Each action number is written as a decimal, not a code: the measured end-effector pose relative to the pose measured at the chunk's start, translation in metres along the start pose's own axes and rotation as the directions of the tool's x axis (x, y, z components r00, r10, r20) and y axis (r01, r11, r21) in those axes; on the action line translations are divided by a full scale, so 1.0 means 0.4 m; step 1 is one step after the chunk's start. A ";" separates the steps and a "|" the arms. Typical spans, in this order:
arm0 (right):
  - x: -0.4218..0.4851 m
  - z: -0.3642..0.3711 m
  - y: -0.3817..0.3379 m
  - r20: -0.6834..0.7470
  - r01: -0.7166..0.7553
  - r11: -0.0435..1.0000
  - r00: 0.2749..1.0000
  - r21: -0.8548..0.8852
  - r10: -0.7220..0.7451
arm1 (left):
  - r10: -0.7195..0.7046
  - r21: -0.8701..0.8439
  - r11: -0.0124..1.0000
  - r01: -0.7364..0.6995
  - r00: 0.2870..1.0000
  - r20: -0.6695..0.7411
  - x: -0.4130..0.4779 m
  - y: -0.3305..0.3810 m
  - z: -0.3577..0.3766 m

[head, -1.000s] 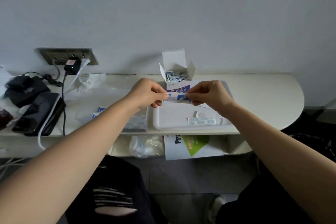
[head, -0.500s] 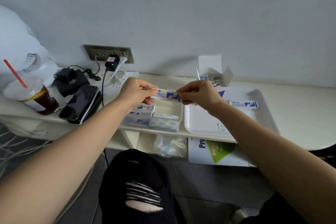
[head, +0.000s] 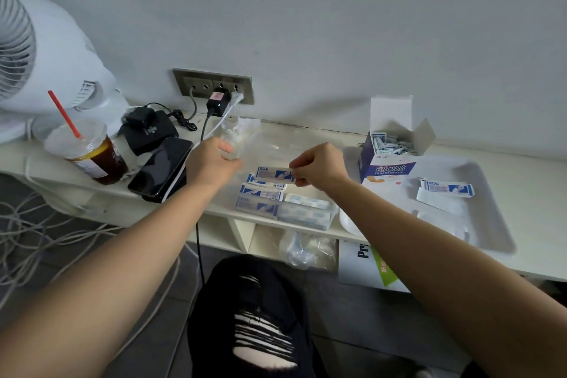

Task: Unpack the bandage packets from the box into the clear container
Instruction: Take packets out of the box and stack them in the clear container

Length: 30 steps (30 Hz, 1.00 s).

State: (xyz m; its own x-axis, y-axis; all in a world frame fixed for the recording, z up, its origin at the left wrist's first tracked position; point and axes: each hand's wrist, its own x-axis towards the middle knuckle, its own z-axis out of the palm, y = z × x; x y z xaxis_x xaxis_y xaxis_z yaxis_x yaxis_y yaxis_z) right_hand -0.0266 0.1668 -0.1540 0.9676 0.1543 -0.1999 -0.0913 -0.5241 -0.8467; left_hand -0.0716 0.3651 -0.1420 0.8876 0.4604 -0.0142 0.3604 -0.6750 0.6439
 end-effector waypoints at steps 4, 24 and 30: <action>0.014 0.049 -0.006 -0.024 0.006 0.990 1.000 -0.138 -0.009 | 0.014 0.082 0.996 -0.017 0.999 0.035 0.009 -0.008 0.003; 0.043 0.056 -0.019 0.171 -0.268 0.959 0.945 -0.091 0.280 | 0.056 0.101 0.993 -0.059 0.998 0.040 0.008 -0.018 0.014; 0.035 0.085 -0.021 0.192 -0.344 0.938 0.919 -0.038 0.345 | 0.050 0.093 0.994 -0.055 0.998 0.046 0.006 -0.023 0.013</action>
State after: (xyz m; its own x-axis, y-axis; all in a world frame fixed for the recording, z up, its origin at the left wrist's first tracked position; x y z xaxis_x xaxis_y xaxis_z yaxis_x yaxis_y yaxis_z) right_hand -0.0205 0.2018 -0.1663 0.8125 0.1218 -0.5701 -0.4097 -0.5763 -0.7071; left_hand -0.0713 0.3695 -0.1518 0.9169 0.3987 -0.0170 0.3367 -0.7499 0.5694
